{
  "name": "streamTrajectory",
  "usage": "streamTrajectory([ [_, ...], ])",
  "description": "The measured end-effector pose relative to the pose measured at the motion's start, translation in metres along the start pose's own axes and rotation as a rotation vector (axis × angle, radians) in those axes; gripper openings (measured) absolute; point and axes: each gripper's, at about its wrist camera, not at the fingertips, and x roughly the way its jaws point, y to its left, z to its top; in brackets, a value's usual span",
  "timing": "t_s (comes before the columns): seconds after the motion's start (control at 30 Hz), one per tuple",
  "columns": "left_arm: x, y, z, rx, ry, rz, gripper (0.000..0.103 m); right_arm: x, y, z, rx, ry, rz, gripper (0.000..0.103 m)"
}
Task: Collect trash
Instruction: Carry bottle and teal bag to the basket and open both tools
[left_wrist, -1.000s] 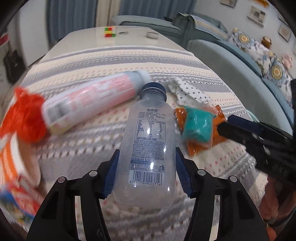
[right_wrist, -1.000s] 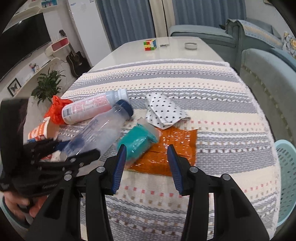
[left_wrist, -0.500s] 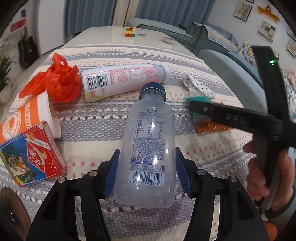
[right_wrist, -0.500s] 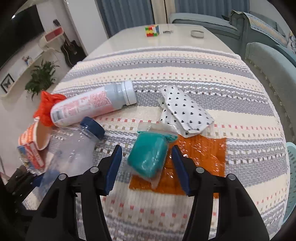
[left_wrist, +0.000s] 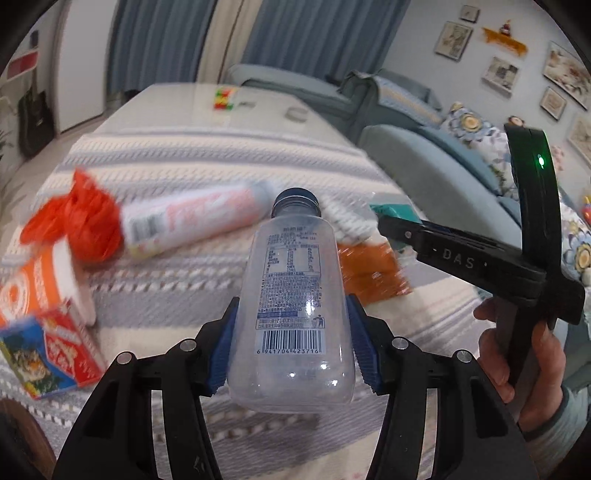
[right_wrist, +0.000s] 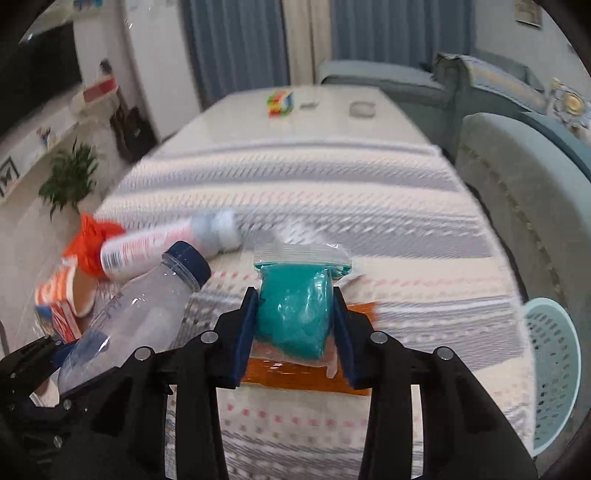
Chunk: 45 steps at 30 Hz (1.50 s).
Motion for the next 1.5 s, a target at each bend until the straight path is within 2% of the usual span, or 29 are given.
streamTrajectory([
  [0.33, -0.009, -0.111, 0.057, 0.157, -0.099, -0.112, 0.053, -0.091, -0.114, 0.008, 0.154, -0.164, -0.133, 0.036],
  [0.5, 0.002, -0.181, 0.077, 0.255, -0.119, -0.158, 0.053, -0.115, -0.178, -0.002, 0.245, -0.197, -0.209, 0.036],
  [0.6, 0.023, -0.218, 0.082, 0.287, -0.08, -0.2, 0.053, -0.118, -0.215, -0.016, 0.322, -0.185, -0.238, 0.036],
  [0.67, 0.05, -0.238, 0.08, 0.281, -0.003, -0.238, 0.054, -0.115, -0.235, -0.029, 0.369, -0.162, -0.266, 0.036],
  [0.77, 0.085, -0.263, 0.069, 0.287, 0.073, -0.258, 0.054, -0.108, -0.269, -0.056, 0.449, -0.114, -0.307, 0.036],
  [0.9, 0.121, -0.287, 0.05, 0.308, 0.139, -0.262, 0.054, -0.094, -0.296, -0.087, 0.513, -0.054, -0.335, 0.036],
  [1.1, 0.153, -0.307, 0.024, 0.353, 0.216, -0.265, 0.054, -0.076, -0.323, -0.12, 0.58, 0.025, -0.362, 0.036],
  [1.23, 0.164, -0.306, 0.016, 0.361, 0.234, -0.253, 0.056, -0.068, -0.326, -0.131, 0.596, 0.05, -0.402, 0.037],
  [1.3, 0.167, -0.304, 0.015, 0.351, 0.242, -0.266, 0.062, -0.065, -0.325, -0.132, 0.582, 0.055, -0.417, 0.037],
  [1.37, 0.168, -0.301, 0.015, 0.348, 0.238, -0.255, 0.062, -0.064, -0.326, -0.133, 0.582, 0.056, -0.416, 0.039],
  [1.43, 0.167, -0.3, 0.016, 0.345, 0.24, -0.259, 0.062, -0.065, -0.328, -0.134, 0.588, 0.05, -0.424, 0.045],
  [1.5, 0.165, -0.297, 0.018, 0.341, 0.237, -0.259, 0.062, -0.067, -0.328, -0.135, 0.59, 0.044, -0.426, 0.046],
])
